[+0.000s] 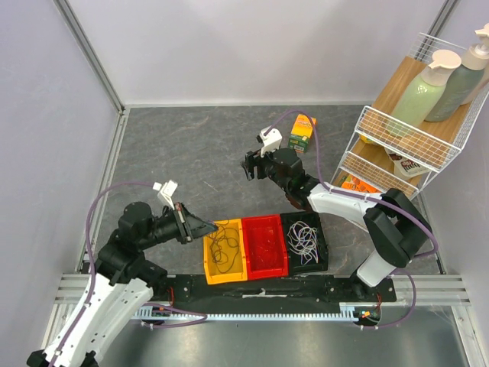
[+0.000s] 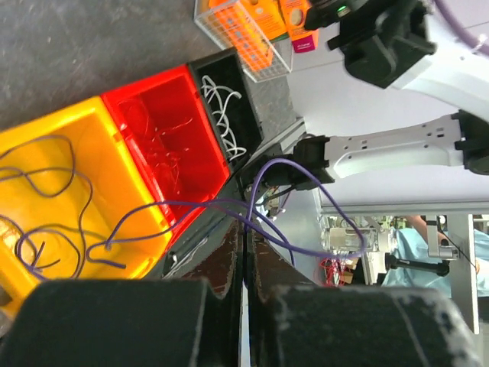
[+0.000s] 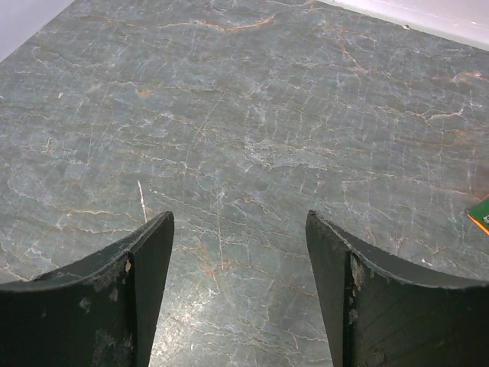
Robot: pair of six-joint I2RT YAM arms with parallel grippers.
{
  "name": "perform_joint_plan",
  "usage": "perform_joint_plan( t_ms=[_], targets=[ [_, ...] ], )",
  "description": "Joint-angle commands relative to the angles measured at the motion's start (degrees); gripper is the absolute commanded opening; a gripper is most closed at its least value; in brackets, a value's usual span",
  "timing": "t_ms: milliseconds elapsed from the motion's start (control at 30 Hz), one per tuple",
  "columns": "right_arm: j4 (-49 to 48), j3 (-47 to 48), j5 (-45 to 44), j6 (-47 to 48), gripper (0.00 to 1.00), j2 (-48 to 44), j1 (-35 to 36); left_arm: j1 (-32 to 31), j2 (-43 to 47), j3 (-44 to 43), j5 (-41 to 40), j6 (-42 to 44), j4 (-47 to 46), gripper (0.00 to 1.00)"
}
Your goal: Untangle the cables
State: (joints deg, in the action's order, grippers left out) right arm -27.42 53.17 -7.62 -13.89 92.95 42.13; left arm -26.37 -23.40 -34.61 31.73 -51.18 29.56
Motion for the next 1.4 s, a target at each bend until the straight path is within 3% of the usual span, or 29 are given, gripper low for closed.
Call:
perform_joint_plan(
  t_ms=[0, 233, 400, 633, 833, 1100, 1167, 1300, 1367],
  targets=[
    [-3.6, 0.0, 0.1, 0.4, 0.77, -1.1, -0.2, 0.0, 4.4, 5.7, -0.4, -5.9, -2.3, 0.02],
    [-3.6, 0.3, 0.8, 0.1, 0.77, -0.5, -0.2, -1.0, 3.5, 14.0, -4.5, -10.0, -0.4, 0.02],
    [-3.5, 0.5, 1.1, 0.1, 0.77, -0.1, -0.2, -2.5, -1.3, 10.6, -11.4, -6.5, 6.4, 0.02],
    [-3.3, 0.7, 1.5, 0.1, 0.77, 0.4, -0.3, -5.4, -9.5, 7.5, -15.0, -5.0, 12.0, 0.02],
    [-3.2, 1.0, 1.6, 0.2, 0.77, 0.7, -0.3, -14.0, -16.0, 4.0, -23.5, -7.7, 16.6, 0.02],
    [-3.2, 1.0, 1.8, 0.1, 0.77, 0.7, -0.3, -20.6, -23.4, -2.2, -29.4, -7.9, 20.5, 0.02],
    [-3.1, 1.1, 1.7, 0.1, 0.77, 0.8, -0.3, -21.4, -23.8, -3.6, -29.4, -7.2, 20.5, 0.14],
    [-3.2, 1.1, 1.8, 0.1, 0.77, 0.7, -0.4, -21.6, -19.9, -3.6, -27.2, -6.5, 16.4, 0.52],
    [-3.3, 1.0, 1.9, 0.1, 0.77, 0.7, -0.4, -21.6, -18.0, -3.7, -27.3, -6.4, 15.6, 0.58]
  ],
)
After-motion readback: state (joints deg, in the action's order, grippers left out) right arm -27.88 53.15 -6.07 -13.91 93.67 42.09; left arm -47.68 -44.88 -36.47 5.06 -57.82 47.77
